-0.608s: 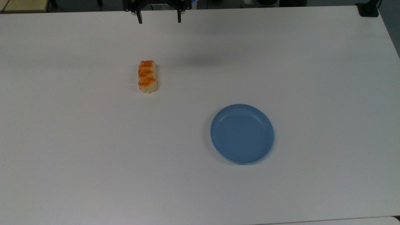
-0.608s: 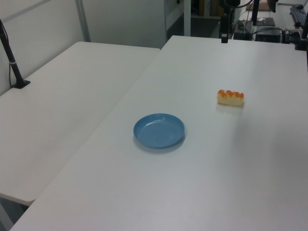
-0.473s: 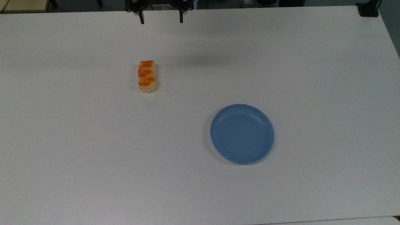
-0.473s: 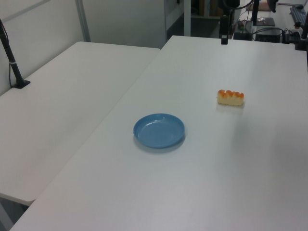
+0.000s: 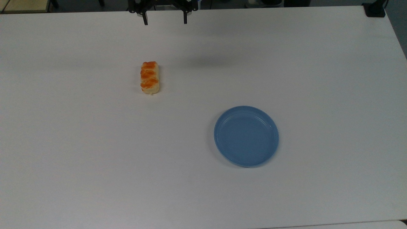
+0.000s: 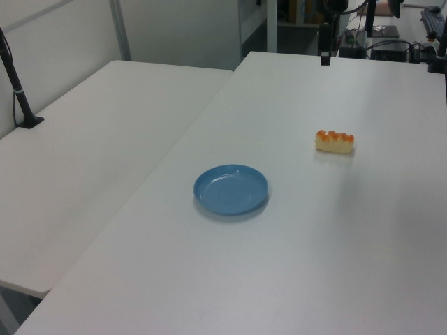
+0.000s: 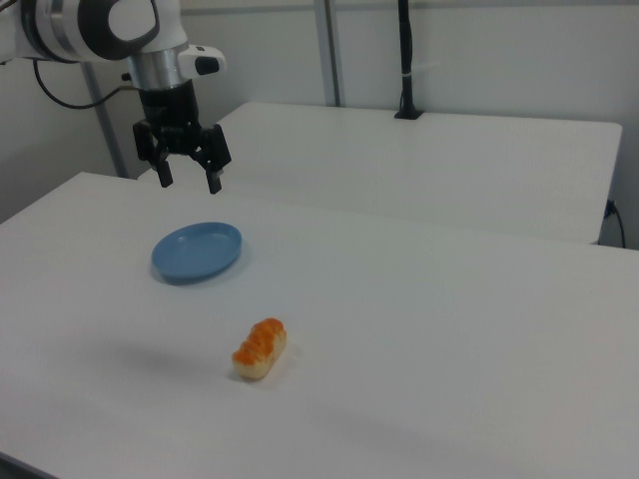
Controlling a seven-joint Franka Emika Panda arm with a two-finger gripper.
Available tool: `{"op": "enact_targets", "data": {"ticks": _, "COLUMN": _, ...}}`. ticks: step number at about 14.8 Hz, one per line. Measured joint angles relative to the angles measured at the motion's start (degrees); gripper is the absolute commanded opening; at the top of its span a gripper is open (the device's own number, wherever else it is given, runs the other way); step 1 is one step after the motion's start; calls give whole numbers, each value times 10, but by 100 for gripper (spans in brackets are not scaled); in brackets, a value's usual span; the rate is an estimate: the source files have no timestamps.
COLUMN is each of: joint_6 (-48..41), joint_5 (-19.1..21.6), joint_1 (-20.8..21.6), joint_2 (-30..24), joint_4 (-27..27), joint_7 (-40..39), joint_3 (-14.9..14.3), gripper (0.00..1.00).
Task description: Put the bread on a plate
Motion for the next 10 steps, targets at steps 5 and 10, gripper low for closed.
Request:
{"op": "enact_targets", "data": {"ticks": 5, "joint_6": 0, "joint_5": 0, "joint_1": 1, "joint_2": 2, "joint_4": 0, "joint_7": 0, "joint_3": -1, "gripper": 100}}
{"op": "enact_targets", "data": {"ticks": 10, "joint_6": 0, "joint_5": 0, "joint_1": 1, "joint_2": 3, "joint_4": -10, "joint_7": 0, "joint_3": -1, "gripper": 100}}
